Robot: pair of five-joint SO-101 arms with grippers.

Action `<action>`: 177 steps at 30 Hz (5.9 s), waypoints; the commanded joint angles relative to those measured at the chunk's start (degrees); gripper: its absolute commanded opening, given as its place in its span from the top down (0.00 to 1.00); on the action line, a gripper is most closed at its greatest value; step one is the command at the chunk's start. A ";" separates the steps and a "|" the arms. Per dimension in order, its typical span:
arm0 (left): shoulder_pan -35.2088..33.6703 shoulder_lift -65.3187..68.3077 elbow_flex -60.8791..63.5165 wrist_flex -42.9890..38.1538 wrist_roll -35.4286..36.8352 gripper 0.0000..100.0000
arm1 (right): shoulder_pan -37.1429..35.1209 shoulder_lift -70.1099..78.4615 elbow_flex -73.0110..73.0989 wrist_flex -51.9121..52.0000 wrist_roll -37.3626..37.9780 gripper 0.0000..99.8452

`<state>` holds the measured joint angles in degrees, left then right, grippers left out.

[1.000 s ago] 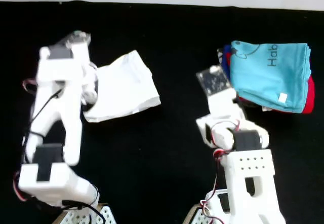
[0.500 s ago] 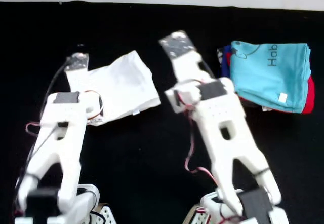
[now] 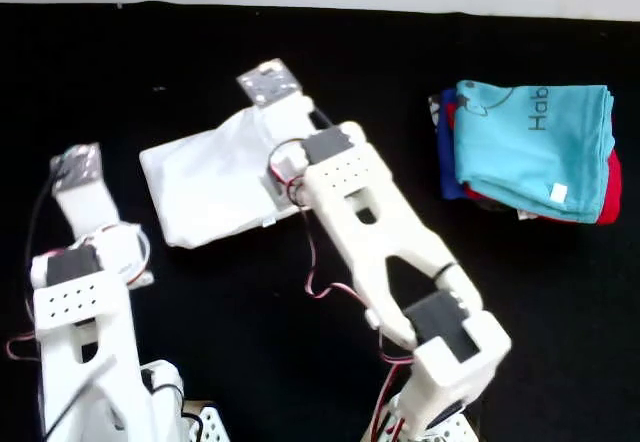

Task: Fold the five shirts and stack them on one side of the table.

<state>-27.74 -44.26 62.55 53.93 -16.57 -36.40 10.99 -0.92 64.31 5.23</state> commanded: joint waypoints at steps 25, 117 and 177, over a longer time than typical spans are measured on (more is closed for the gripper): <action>-3.65 17.98 6.46 -17.85 -2.11 0.99 | 3.38 7.78 -13.05 1.98 0.00 0.99; -3.12 17.98 7.25 -19.96 -2.20 0.99 | 46.20 8.13 -44.62 29.05 17.93 0.99; -3.12 17.98 7.34 -19.96 -2.11 0.99 | 57.89 36.70 -79.34 18.51 20.84 0.96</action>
<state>-31.52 -26.86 69.93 35.91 -18.24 21.63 45.01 -79.52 88.13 26.59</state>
